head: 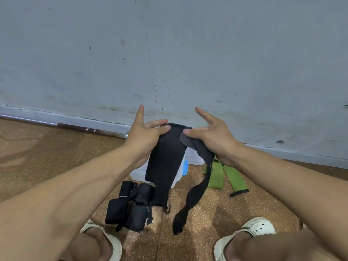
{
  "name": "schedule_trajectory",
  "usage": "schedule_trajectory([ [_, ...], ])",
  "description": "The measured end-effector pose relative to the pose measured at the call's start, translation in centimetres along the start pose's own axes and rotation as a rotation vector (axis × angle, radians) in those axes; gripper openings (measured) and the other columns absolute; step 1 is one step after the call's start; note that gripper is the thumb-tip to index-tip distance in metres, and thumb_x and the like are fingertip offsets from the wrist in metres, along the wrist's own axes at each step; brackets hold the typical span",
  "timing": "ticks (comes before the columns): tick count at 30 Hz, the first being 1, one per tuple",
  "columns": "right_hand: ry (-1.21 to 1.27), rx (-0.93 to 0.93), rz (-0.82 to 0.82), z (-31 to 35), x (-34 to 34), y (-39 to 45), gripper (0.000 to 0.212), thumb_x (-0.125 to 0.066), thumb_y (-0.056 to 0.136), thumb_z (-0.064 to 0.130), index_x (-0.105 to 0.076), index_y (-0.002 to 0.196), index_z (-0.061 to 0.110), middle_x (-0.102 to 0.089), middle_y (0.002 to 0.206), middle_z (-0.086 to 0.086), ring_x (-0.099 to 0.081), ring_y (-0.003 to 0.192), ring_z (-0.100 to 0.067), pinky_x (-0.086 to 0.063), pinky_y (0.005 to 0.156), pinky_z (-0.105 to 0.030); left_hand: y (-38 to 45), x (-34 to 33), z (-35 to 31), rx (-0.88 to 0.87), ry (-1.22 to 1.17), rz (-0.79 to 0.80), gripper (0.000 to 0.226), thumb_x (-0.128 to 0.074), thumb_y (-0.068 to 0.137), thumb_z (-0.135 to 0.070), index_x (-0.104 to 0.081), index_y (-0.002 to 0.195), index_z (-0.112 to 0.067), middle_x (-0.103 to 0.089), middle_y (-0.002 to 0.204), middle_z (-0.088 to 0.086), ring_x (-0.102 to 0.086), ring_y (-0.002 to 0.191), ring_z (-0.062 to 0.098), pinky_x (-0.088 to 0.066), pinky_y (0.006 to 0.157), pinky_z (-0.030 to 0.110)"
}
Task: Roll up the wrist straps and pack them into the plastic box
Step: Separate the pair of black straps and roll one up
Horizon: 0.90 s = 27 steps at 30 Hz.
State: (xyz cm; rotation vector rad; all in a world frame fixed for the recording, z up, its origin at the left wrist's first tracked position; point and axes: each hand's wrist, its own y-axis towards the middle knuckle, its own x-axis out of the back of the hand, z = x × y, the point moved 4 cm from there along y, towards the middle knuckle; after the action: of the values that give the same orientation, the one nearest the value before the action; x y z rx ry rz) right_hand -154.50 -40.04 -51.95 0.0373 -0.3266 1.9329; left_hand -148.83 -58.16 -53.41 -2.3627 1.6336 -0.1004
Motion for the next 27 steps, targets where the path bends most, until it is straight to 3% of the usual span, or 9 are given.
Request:
schedule_trajectory([
  [4,0.240,-0.008,-0.141,-0.2,1.0,0.9,0.080,-0.079,0.088,0.008,-0.041,0.155,0.026,-0.080,0.100,-0.008,-0.078,0.094,-0.021,-0.061,0.093,-0.039,-0.5,-0.7,1.2,0.125,0.041,0.116,0.133,-0.086,0.079,-0.011,0.017,0.158,-0.037,-0.072,0.127,0.001,-0.073,0.107,0.022,-0.055,0.099,0.048],
  [7,0.265,0.004,-0.218,-0.4,2.0,1.3,0.076,-0.080,0.088,0.009,-0.045,0.153,0.026,-0.081,0.095,-0.003,-0.078,0.090,-0.019,-0.062,0.088,-0.036,-0.9,-1.1,2.0,0.237,0.091,0.155,0.124,-0.087,0.079,-0.015,0.004,0.162,-0.031,-0.064,0.136,0.009,-0.071,0.108,0.027,-0.056,0.096,0.044],
  [12,-0.214,-0.001,-0.055,-0.5,3.6,1.8,0.070,-0.082,0.088,0.024,-0.050,0.150,0.029,-0.081,0.088,0.004,-0.077,0.086,-0.010,-0.060,0.088,-0.028,0.1,-0.2,1.6,0.215,0.113,0.040,0.101,-0.074,0.089,0.000,-0.013,0.161,-0.037,-0.066,0.128,0.009,-0.073,0.098,0.029,-0.062,0.071,0.039],
  [16,-0.562,-0.034,0.144,-1.4,4.4,2.0,0.056,-0.082,0.085,0.039,-0.063,0.138,0.035,-0.081,0.088,-0.001,-0.074,0.083,-0.007,-0.055,0.088,-0.026,0.9,0.5,1.6,0.194,0.247,-0.016,0.099,-0.073,0.090,-0.001,-0.014,0.162,-0.035,-0.057,0.140,0.014,-0.067,0.108,0.031,-0.059,0.077,0.038],
  [20,-0.678,0.024,0.231,-0.3,5.5,2.3,0.052,-0.082,0.086,0.033,-0.064,0.135,0.033,-0.080,0.086,0.006,-0.075,0.092,-0.010,-0.054,0.096,-0.029,1.3,0.5,1.9,0.196,0.365,-0.007,0.096,-0.076,0.088,-0.005,-0.020,0.161,-0.032,-0.048,0.152,0.012,-0.060,0.122,0.036,-0.057,0.096,0.047],
  [23,-0.856,-0.011,0.313,-0.5,7.3,2.2,0.051,-0.083,0.085,0.028,-0.064,0.132,0.033,-0.080,0.086,0.012,-0.074,0.091,-0.008,-0.053,0.099,-0.034,1.4,1.4,0.7,0.091,0.558,-0.074,0.087,-0.073,0.091,-0.006,-0.027,0.160,-0.027,-0.046,0.154,0.011,-0.054,0.129,0.034,-0.052,0.100,0.039],
  [25,-0.804,-0.003,0.261,-1.1,8.2,2.2,0.043,-0.083,0.086,0.026,-0.068,0.126,0.030,-0.080,0.085,0.009,-0.075,0.092,-0.011,-0.053,0.101,-0.040,1.7,2.6,0.5,0.080,0.512,-0.144,0.082,-0.072,0.092,-0.006,-0.030,0.159,-0.027,-0.049,0.150,0.013,-0.058,0.123,0.033,-0.053,0.099,0.039],
  [27,-0.639,0.020,0.185,-1.5,8.2,1.9,0.036,-0.081,0.087,0.025,-0.071,0.121,0.029,-0.080,0.085,0.004,-0.076,0.094,-0.016,-0.054,0.100,-0.041,1.8,3.2,1.1,0.159,0.319,-0.156,0.080,-0.070,0.093,-0.004,-0.029,0.158,-0.027,-0.049,0.149,0.016,-0.064,0.113,0.034,-0.058,0.094,0.045],
])
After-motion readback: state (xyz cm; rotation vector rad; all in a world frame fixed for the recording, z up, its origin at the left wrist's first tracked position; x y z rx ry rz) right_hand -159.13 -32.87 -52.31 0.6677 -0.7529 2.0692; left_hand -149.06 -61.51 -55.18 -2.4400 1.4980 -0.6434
